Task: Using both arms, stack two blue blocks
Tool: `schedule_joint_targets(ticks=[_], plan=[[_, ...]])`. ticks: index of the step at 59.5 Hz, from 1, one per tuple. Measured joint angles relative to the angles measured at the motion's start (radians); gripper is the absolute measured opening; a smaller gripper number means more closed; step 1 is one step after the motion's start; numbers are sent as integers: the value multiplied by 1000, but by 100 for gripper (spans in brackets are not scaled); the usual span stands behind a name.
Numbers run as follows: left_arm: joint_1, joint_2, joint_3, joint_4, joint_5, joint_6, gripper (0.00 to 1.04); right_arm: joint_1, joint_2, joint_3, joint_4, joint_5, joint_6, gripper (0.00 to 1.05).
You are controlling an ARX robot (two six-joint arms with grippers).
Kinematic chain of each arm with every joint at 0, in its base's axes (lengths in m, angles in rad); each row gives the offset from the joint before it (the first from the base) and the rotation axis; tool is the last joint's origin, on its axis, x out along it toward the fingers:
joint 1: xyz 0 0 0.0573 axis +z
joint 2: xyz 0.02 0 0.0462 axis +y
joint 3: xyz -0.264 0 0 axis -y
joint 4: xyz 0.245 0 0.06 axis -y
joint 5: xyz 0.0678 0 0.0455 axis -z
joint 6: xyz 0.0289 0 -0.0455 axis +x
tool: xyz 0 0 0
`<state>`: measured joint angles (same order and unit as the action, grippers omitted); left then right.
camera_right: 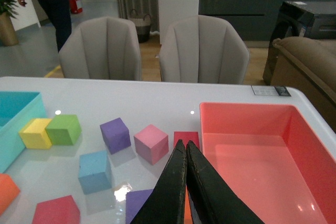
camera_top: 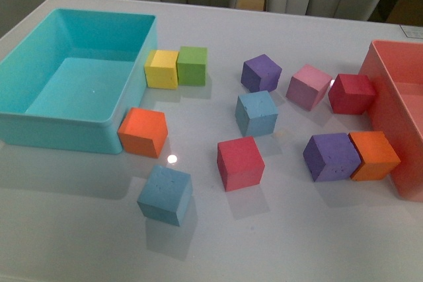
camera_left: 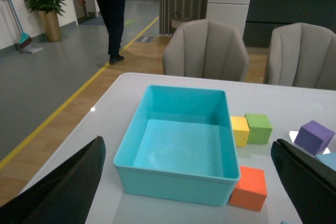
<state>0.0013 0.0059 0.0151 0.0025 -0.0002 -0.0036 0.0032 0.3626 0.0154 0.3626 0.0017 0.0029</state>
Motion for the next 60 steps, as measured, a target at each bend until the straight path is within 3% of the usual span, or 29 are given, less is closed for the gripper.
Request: schedule_joint_targets(ticks=[32, 38, 57, 60], plan=[[0, 0, 0, 0, 0, 0, 96, 0, -186, 0, -185, 0, 0, 2], [0, 0, 0, 0, 0, 0, 96, 0, -320, 0, -348, 0, 0, 2], [0, 0, 0, 0, 0, 0, 96, 0, -356, 0, -361, 0, 0, 2], [0, 0, 0, 0, 0, 0, 96, 0, -356, 0, -361, 0, 0, 9]])
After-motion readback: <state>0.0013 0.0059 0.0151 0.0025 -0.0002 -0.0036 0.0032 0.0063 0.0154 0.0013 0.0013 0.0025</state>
